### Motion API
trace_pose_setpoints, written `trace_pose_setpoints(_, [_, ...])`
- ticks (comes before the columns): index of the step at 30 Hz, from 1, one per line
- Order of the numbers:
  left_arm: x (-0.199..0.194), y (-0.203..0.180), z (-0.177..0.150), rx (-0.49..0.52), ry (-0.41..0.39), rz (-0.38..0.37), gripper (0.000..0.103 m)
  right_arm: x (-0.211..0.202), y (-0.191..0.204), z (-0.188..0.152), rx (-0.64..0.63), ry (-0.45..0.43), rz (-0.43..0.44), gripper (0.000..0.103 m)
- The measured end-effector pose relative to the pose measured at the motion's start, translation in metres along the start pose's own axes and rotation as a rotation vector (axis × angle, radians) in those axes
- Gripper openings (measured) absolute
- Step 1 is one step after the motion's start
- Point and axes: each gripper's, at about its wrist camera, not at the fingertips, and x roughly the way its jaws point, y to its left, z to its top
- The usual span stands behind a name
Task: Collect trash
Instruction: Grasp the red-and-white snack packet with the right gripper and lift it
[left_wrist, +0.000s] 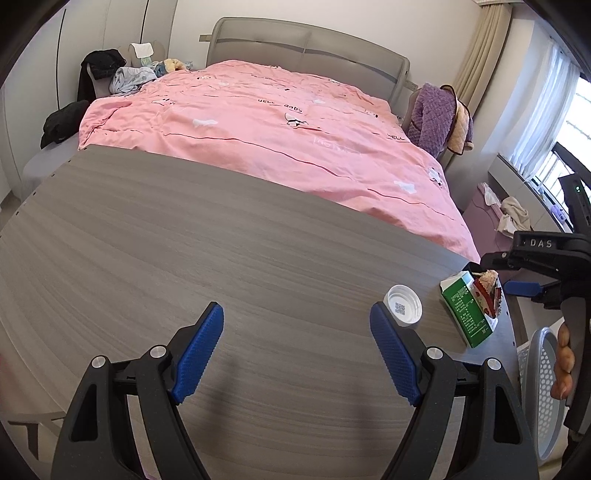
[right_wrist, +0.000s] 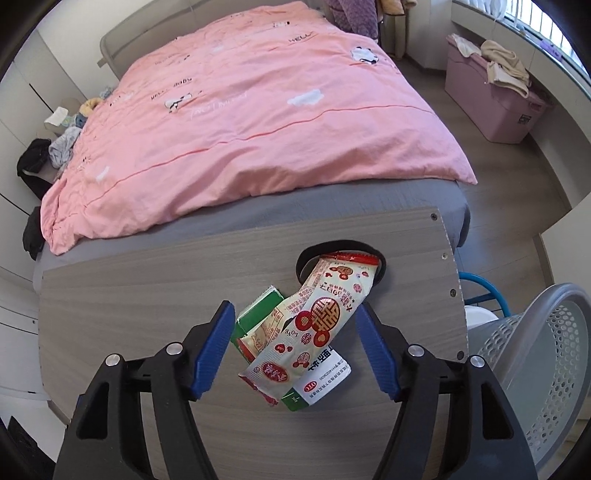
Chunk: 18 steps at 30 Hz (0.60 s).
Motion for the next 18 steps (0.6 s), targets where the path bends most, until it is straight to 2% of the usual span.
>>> trace_pose_setpoints(5, [0.002,0.002,0.000,-0.005,0.005,-0.006,0.078,0.010,0.003,-0.002,-0.003,0.031,-0.004,0.065])
trace_pose_setpoints(7, [0.003,0.001,-0.001,-0.005,0.007,-0.008,0.078,0.013,0.002,-0.004,0.002,0.043,-0.001,0.052])
trace_pose_setpoints(8, [0.003,0.002,0.000,-0.005,0.008,-0.008,0.078,0.013,0.001,-0.005,0.003,0.044,0.000,0.050])
trace_pose_setpoints(15, [-0.001,-0.001,0.000,-0.001,-0.001,-0.010,0.078,0.003,-0.002,-0.012,-0.017,0.043,0.019,0.035])
trace_pose_setpoints(18, [-0.004,-0.004,-0.002,0.004,-0.005,-0.011,0.078,-0.006,-0.006,-0.019,-0.031,0.054,0.039,0.034])
